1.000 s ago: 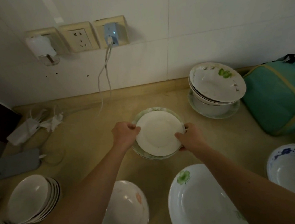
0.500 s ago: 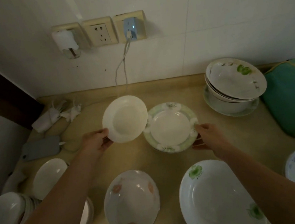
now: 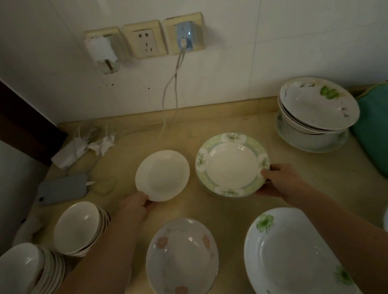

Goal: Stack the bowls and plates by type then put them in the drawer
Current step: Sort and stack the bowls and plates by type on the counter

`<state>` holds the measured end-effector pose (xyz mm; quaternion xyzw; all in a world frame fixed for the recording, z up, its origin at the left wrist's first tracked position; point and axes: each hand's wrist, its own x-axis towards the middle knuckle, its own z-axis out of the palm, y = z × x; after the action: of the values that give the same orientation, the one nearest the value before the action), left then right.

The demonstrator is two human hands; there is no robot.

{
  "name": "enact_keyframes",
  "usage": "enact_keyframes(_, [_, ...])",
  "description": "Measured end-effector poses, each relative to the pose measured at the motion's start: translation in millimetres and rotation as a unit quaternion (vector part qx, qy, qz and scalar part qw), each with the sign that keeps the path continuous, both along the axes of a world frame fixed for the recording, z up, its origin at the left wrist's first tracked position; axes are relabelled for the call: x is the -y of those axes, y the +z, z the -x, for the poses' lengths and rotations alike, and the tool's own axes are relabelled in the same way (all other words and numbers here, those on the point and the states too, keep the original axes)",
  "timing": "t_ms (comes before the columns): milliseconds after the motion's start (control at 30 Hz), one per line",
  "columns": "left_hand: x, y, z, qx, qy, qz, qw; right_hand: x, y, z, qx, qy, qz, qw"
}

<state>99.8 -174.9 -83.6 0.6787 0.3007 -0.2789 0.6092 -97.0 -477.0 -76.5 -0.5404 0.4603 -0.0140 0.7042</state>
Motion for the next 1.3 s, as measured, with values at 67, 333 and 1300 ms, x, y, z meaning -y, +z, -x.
enact_keyframes(67, [2.8,3.8,0.6,0.022,0.000,-0.024,0.999,-1.0,0.4,0.0,0.001,-0.004,-0.001,1.000])
enact_keyframes(333, [41.5,45.2,11.0,0.352,-0.212,-0.251,0.876,-3.5,3.4,-0.8,-0.010,-0.011,0.006,1.000])
enact_keyframes(1300, [176.2,37.6,49.7,0.297,-0.455,-0.206,0.814,128.3,40.9,68.4,-0.044,-0.132,0.204,0.969])
